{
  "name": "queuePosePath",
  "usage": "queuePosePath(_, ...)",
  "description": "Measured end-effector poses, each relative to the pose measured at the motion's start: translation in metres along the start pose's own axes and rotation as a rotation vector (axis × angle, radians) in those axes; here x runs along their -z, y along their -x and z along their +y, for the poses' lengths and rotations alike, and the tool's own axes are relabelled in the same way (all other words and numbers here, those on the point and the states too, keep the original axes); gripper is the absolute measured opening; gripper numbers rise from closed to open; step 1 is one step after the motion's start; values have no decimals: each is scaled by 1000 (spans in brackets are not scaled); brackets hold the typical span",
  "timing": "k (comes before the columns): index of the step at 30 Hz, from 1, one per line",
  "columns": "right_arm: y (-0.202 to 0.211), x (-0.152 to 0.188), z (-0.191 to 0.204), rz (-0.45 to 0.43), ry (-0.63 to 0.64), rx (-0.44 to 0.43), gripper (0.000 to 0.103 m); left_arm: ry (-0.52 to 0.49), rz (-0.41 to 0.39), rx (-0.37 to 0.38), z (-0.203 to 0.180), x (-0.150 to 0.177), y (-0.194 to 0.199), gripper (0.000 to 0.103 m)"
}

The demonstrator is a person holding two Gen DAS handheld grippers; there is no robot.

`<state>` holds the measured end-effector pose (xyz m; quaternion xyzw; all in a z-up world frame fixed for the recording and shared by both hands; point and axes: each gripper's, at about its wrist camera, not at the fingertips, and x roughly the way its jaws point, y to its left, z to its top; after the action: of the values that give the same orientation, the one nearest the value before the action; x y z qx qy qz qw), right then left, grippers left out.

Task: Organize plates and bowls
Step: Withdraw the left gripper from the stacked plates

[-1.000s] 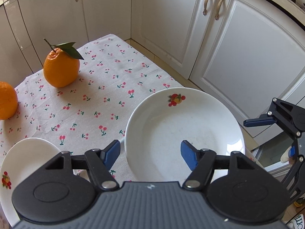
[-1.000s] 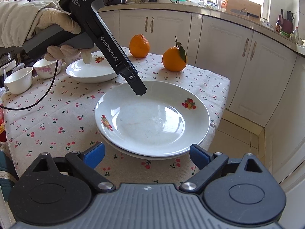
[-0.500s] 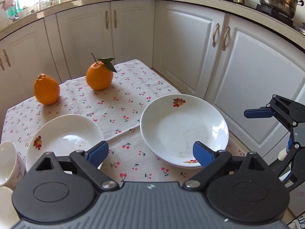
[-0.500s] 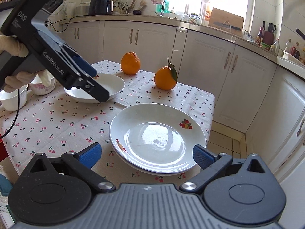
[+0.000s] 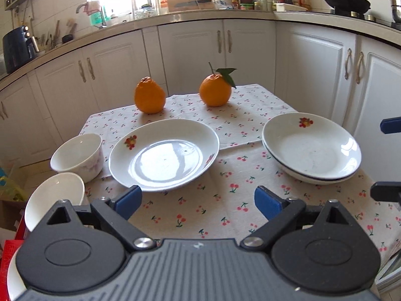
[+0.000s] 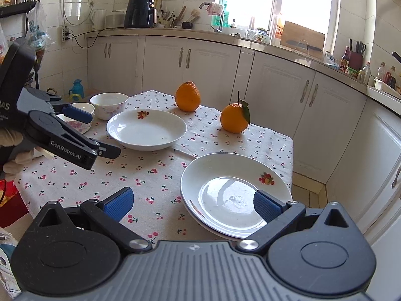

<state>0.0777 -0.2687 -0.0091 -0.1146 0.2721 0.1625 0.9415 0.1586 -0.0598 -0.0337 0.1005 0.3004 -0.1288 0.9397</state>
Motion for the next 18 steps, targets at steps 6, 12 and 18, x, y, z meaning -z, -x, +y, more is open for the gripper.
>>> queuePosePath(6,-7,-4,6,29,2,-42,103,61,-12,-53,2,21,-16,96)
queuePosePath(12,-23,-8,9,75,16,-54,103,86,15,-72,6,30,-35,96)
queuePosePath(18,-44,-17,10,119,30,-83,103,145,57,-56,17,33,-55,96)
